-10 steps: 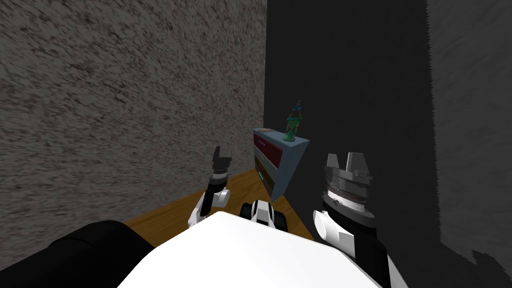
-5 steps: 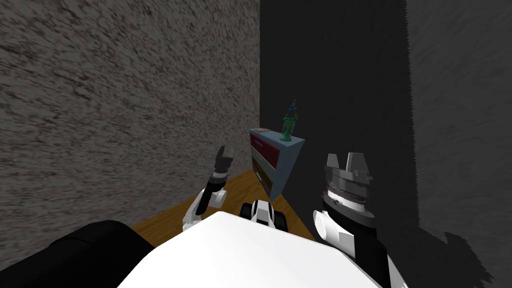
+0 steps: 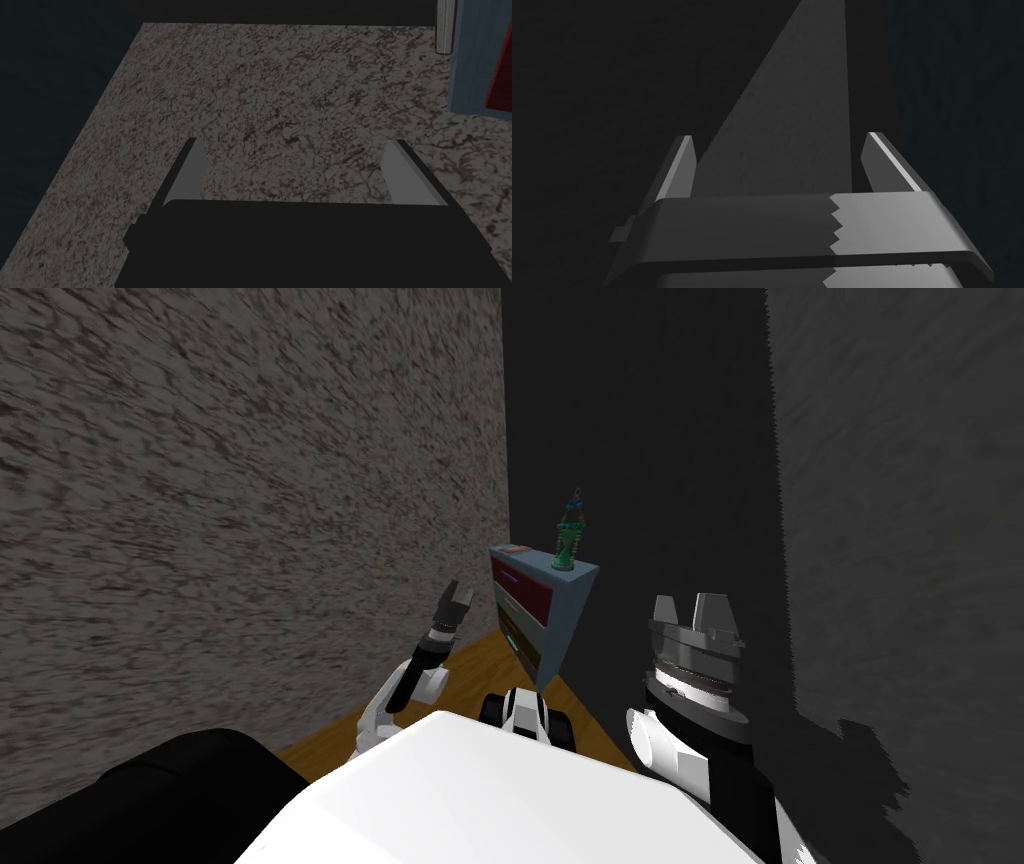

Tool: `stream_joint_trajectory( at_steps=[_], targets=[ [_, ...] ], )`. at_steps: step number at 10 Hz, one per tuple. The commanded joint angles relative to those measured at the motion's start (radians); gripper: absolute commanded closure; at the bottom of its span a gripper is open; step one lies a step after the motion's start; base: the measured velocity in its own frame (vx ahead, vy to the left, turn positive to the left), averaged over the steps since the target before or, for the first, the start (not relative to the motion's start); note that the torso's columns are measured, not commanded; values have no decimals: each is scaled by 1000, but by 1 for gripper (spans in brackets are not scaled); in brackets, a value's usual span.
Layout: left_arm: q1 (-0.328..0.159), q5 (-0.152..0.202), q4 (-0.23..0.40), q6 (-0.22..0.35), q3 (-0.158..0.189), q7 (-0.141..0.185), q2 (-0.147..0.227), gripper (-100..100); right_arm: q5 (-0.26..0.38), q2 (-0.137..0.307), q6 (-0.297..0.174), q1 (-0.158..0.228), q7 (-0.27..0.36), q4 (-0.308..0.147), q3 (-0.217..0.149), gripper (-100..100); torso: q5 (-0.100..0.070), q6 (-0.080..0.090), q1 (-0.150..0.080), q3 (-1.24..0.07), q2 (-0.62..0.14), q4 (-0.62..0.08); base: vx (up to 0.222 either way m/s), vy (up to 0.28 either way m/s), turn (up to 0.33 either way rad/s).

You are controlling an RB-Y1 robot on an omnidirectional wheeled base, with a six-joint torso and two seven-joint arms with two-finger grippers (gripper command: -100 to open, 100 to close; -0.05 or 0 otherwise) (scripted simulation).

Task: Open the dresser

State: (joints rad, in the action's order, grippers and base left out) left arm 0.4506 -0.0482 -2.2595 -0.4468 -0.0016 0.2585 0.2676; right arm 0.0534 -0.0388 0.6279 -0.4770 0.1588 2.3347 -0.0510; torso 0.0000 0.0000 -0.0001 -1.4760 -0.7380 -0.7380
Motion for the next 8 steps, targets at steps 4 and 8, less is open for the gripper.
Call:
stream_joint_trajectory(
  at_steps=[4,8],
  targets=[
    [-3,-17,-12,128,-5,69,120,-100,0,0,0,0,0,0,0,0,0,0,0,0,0,0,38,26,-167],
    [-5,-28,-19,207,-8,110,202,-100,0,0,0,0,0,0,0,0,0,0,0,0,0,0,35,25,-149]
  ],
)
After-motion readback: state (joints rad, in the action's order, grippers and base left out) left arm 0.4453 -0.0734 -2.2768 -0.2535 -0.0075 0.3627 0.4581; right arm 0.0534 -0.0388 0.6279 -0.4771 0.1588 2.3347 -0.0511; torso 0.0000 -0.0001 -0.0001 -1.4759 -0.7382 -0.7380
